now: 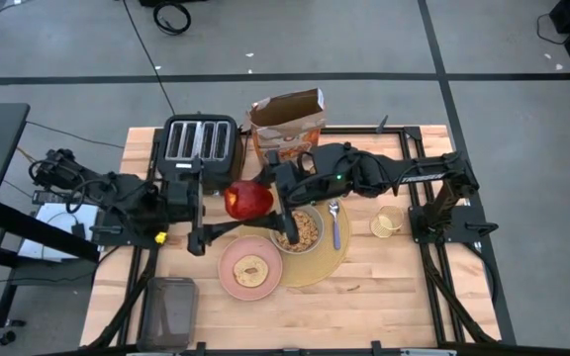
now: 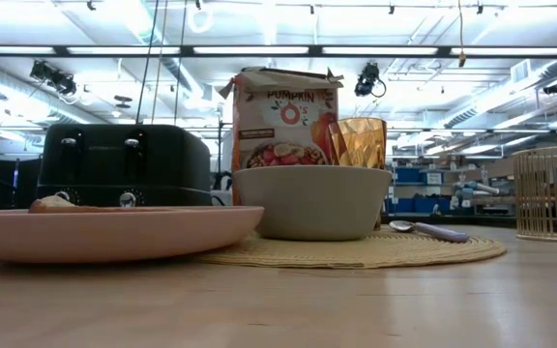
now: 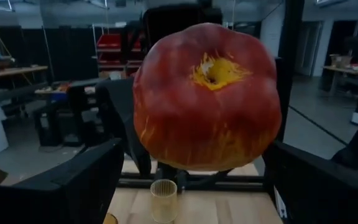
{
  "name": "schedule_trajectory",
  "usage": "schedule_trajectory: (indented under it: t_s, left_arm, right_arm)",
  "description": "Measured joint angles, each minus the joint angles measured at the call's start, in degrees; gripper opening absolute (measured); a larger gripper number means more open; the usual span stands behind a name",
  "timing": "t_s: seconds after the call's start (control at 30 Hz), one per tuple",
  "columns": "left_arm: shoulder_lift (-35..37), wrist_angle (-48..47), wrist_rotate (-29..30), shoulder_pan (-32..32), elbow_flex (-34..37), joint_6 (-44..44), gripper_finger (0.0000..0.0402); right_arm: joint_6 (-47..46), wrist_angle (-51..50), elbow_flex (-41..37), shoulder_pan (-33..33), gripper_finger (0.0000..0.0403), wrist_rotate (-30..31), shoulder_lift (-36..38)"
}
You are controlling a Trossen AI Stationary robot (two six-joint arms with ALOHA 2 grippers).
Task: Arrange a breakfast setting
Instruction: Put the apple from the black bin on the brown table mat to the top left of the gray bowl
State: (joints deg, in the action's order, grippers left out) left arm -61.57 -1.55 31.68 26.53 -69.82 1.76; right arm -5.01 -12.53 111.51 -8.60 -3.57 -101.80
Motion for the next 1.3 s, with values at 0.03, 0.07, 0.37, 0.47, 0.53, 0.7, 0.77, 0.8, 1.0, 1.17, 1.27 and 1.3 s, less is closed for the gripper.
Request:
schedule_trajectory:
  t_s: [0.03,0.07,0.37,0.47,0.53,0.7,0.77,0.8,1.0,1.17,1.27,1.3]
  left_arm:
    - [0.3,0.3,0.0,0.3,0.0,0.3,0.0389]
    - [0.5,1.0,0.0,0.4,0.0,0.9,0.0389]
    - [0.9,11.7,-5.0,0.4,-0.1,9.0,0.0389]
    - [0.9,14.2,-6.5,0.1,-0.1,9.7,0.0389]
    - [0.8,14.6,-6.6,-0.5,-0.1,9.6,0.0389]
    - [-0.9,15.6,-6.3,-2.5,-0.1,9.1,0.0389]
    - [-1.8,15.6,-6.2,-3.4,-0.1,8.6,0.0389]
    - [-2.2,15.8,-6.2,-4.0,-0.1,7.8,0.0389]
    - [-3.7,17.3,-6.7,-6.1,-0.1,6.3,0.0389]
    - [-3.8,18.3,-6.7,-7.0,0.0,5.5,0.0375]
    - [-3.8,18.2,-6.7,-7.2,0.0,4.8,0.0342]
    - [-3.8,18.1,-6.6,-7.2,0.0,4.9,0.0340]
  right_arm:
    - [-0.1,1.1,0.0,0.1,0.0316,-0.1,-0.1]
    - [-0.2,2.2,0.0,0.1,0.0316,-0.3,-0.1]
    - [-3.0,11.0,-0.2,0.4,0.0316,-3.8,-0.4]
    - [-3.8,12.8,-0.2,0.4,0.0316,-3.8,-0.3]
    - [-3.1,13.1,-0.2,0.4,0.0316,-3.8,-0.3]
    - [0.5,10.2,-0.2,0.4,0.0316,0.5,-0.3]
    - [2.2,9.5,-0.2,0.4,0.0316,2.0,-0.3]
    - [2.8,9.4,-0.2,0.4,0.0316,2.3,-0.3]
    - [2.9,7.8,-0.2,0.6,0.0316,2.7,-0.3]
    - [1.9,7.4,-0.4,0.6,0.0316,3.7,-0.3]
    - [2.1,7.3,-0.4,0.6,0.0319,4.0,-0.3]
    - [2.0,7.2,-0.4,0.6,0.0325,4.0,-0.3]
